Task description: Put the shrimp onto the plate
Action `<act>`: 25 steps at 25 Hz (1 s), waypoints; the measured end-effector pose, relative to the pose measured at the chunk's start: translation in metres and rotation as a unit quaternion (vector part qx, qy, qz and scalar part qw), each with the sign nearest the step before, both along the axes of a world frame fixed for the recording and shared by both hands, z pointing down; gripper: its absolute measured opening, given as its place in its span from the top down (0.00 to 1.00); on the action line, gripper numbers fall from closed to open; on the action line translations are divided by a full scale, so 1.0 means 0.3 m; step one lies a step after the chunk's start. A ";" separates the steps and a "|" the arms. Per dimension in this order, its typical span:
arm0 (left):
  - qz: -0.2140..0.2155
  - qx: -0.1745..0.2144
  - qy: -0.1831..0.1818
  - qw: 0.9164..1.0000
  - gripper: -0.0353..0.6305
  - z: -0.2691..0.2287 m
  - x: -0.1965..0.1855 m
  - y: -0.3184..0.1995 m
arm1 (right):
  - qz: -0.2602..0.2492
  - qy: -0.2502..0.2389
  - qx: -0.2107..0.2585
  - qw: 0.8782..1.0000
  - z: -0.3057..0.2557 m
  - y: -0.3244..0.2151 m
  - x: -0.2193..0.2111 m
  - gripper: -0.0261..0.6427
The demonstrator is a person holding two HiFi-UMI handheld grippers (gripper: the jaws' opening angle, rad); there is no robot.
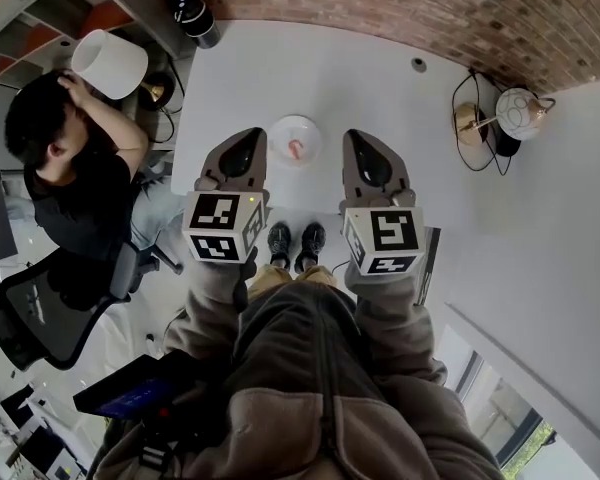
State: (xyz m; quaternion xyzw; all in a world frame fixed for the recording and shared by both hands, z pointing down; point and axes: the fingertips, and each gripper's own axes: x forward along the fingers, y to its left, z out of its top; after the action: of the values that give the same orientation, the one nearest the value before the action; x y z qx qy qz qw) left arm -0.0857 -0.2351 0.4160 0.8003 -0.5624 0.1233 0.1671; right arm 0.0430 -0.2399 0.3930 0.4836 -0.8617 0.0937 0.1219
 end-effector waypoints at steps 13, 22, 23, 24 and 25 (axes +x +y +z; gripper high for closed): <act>0.025 0.127 0.000 0.992 0.94 -0.415 0.069 -0.015 | 0.017 -0.022 0.122 0.992 -0.364 0.020 0.044 0.96; 0.040 0.189 0.002 0.981 0.94 -0.619 0.125 0.019 | 0.019 -0.034 0.192 0.981 -0.560 0.070 0.070 0.96; 0.042 0.195 0.002 0.980 0.94 -0.636 0.134 0.019 | 0.019 -0.039 0.196 0.980 -0.575 0.073 0.075 0.96; 0.044 0.201 0.001 0.979 0.94 -0.651 0.142 0.018 | 0.019 -0.044 0.199 0.979 -0.589 0.074 0.080 0.96; 0.046 0.206 -0.001 0.977 0.94 -0.663 0.149 0.017 | 0.021 -0.050 0.201 0.978 -0.599 0.075 0.085 0.96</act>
State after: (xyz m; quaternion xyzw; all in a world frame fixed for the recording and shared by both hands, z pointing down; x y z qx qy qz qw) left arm -0.0411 -0.2300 0.2170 0.8425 -0.5385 0.0128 -0.0076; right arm 0.0685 -0.2173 0.2132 0.5105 -0.8578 -0.0553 -0.0229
